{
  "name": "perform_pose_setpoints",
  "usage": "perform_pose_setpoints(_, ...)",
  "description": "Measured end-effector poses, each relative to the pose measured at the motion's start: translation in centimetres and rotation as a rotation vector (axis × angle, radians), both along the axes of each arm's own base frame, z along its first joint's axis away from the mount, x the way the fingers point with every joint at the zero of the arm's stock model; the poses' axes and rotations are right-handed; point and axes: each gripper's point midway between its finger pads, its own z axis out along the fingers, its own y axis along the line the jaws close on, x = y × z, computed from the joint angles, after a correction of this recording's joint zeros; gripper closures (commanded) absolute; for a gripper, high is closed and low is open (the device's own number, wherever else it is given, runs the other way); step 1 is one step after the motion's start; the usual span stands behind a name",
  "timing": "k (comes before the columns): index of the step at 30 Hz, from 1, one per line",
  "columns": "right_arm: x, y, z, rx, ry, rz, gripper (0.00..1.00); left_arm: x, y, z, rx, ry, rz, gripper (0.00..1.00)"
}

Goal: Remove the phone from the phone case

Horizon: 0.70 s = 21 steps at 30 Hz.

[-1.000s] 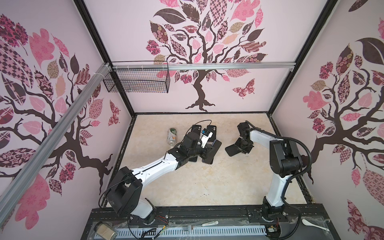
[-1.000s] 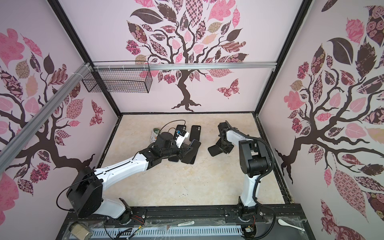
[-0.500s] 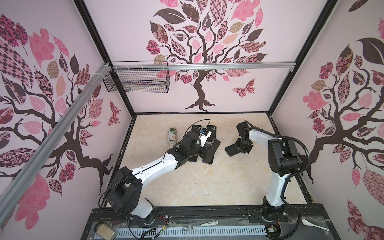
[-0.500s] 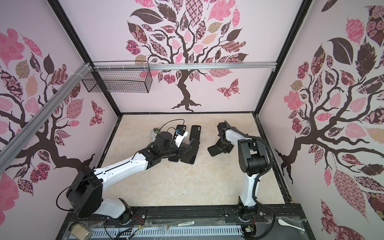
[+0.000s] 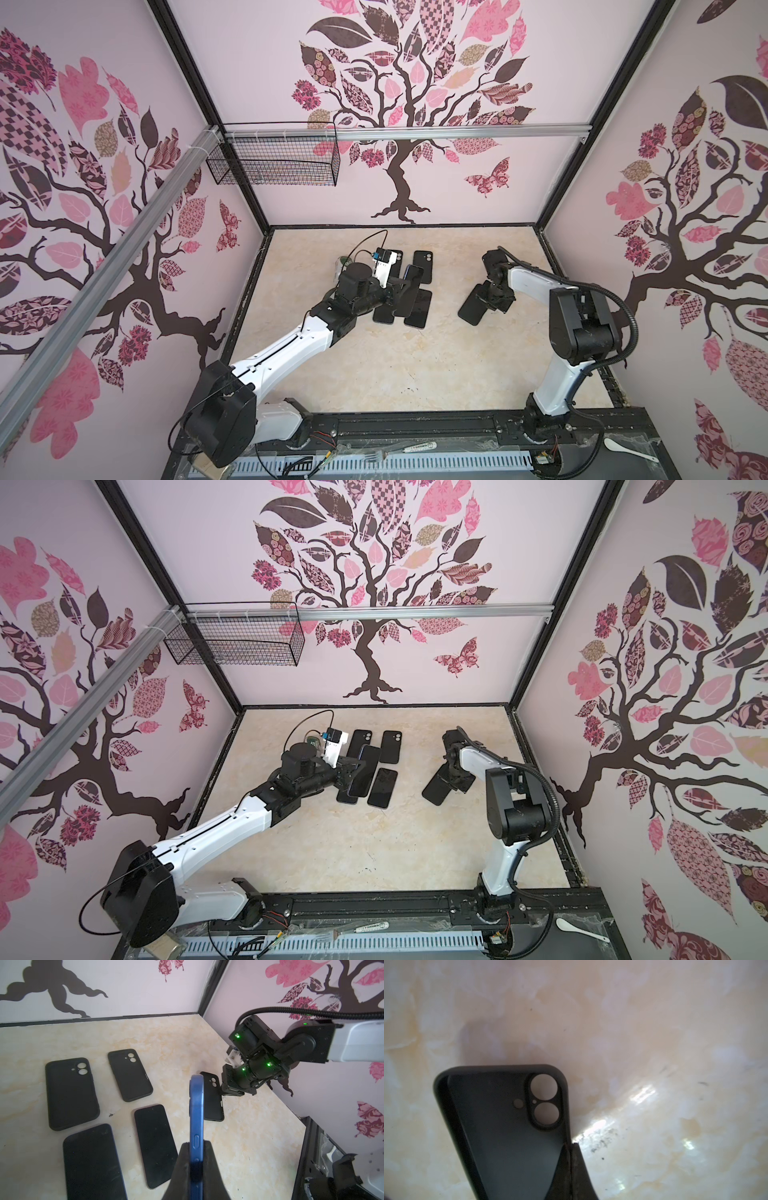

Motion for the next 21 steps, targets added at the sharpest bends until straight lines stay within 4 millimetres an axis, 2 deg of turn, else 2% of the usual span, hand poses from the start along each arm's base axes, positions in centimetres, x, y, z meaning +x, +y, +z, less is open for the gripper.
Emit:
perform_pose_setpoints(4,1.2,-0.9,2.6,-0.059,-0.071,0.064,1.00,1.0,0.7,-0.3,-0.026,0.035,0.043,1.00)
perform_pose_setpoints(11,4.5,-0.1,6.3,-0.087,-0.158,0.244,1.00,3.0,0.5,-4.5,-0.013,0.175,0.082,1.00)
perform_pose_setpoints(14,5.9,0.7,7.4,-0.077,-0.169,0.315,1.00,4.3,0.1,-5.5,-0.022,0.218,0.096,1.00)
perform_pose_setpoints(17,8.0,1.3,7.6,-0.078,-0.168,0.371,1.00,5.6,-0.5,-5.3,-0.040,0.229,0.098,1.00)
perform_pose_setpoints(21,10.3,2.0,7.4,-0.078,-0.150,0.432,1.00,7.5,-1.8,-4.1,-0.075,0.220,0.084,1.00)
